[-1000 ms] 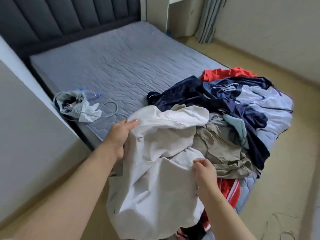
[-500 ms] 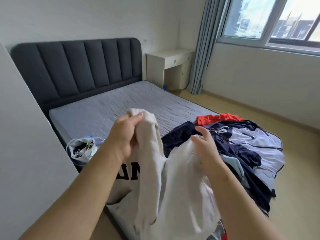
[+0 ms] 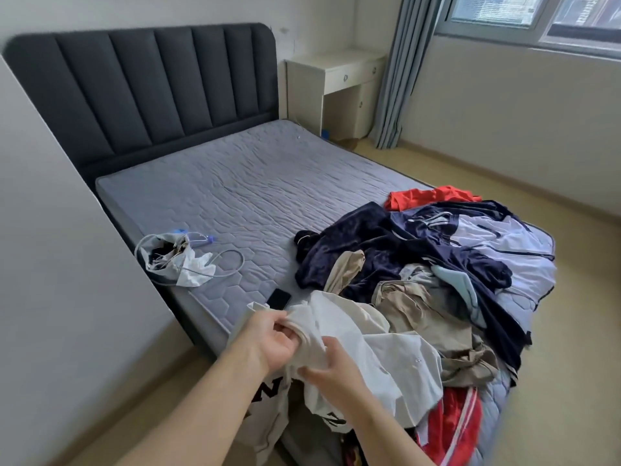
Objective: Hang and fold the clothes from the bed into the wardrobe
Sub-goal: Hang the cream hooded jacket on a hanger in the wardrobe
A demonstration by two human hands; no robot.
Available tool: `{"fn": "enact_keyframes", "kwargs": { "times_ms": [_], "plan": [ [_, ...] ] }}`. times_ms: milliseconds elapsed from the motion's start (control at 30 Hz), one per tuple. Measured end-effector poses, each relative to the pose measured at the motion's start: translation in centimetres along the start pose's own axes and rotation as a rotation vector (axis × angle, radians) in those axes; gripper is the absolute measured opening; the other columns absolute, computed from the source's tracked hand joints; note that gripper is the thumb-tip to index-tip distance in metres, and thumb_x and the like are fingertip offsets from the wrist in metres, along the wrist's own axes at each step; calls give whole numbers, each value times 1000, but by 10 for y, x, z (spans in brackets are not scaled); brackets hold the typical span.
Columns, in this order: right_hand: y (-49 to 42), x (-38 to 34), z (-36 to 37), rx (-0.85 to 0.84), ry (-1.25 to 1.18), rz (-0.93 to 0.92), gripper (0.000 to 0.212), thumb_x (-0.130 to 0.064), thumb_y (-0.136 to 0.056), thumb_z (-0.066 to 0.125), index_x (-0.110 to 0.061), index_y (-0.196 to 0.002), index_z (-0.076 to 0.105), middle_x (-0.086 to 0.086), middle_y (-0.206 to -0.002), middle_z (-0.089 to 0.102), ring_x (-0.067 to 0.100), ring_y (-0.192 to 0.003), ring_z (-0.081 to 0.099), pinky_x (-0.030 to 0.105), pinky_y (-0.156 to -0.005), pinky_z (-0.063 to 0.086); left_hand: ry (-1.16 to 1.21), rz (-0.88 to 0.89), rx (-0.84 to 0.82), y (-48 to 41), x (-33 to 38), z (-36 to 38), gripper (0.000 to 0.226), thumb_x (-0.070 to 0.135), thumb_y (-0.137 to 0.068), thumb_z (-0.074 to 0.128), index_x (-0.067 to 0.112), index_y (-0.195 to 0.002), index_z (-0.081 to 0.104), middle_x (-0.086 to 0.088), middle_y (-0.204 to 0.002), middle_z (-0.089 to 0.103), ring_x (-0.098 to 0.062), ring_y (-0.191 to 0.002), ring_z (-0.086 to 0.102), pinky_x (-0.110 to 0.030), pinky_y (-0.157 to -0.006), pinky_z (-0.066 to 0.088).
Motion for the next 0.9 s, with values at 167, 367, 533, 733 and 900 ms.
{"fn": "enact_keyframes", "kwargs": {
  "times_ms": [167,367,533,733,900],
  "plan": [
    [-6,-7,-14,240,-188,-85,30,-9,-90,51,-19,-63,45,-7,-60,44,10,-60,41,14,-49,31,-100,41,-178,-2,6,-7,41,-15,-78,17,-9,-90,57,-22,-79,69,-30,-85,61,-42,-78,49],
    [-8,-23,-26,135,-320,-93,17,-13,-90,50,-8,-75,56,6,-69,46,15,-65,41,26,-59,32,-1111,625,-3,-40,-4,-48,45,-18,-82,40,20,-99,56,1,-95,60,-24,-100,58,-32,-84,48],
    [2,-21,-25,28,-419,-31,26,-23,-91,55,-12,-69,63,6,-68,56,15,-65,53,25,-58,43,-1526,653,-112,-46,-19,-51,46,9,-81,67,21,-122,48,10,-99,44,12,-74,53,-1,-63,38],
    [-1,-10,-33,164,-399,8,22,-23,-90,57,-12,-72,57,3,-68,51,12,-62,46,21,-54,36,-1399,513,-104,-48,-32,-50,20,32,-69,42,17,-78,52,-5,-83,56,-20,-88,50,-33,-83,41],
    [-8,-8,-34,357,-11,-59,12,-17,-93,49,-26,-93,56,-7,-95,55,13,-88,54,28,-77,46,-1127,489,-49,-29,-10,-40,20,14,-83,43,16,-63,46,-4,-66,48,-20,-71,44,-32,-68,34]
  ]
}}
Point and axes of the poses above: each hand's wrist, its own y-axis away from the middle knuckle, its own z-axis out of the palm, x = y × z, the point moved 1 cm from there along -y, towards the middle knuckle
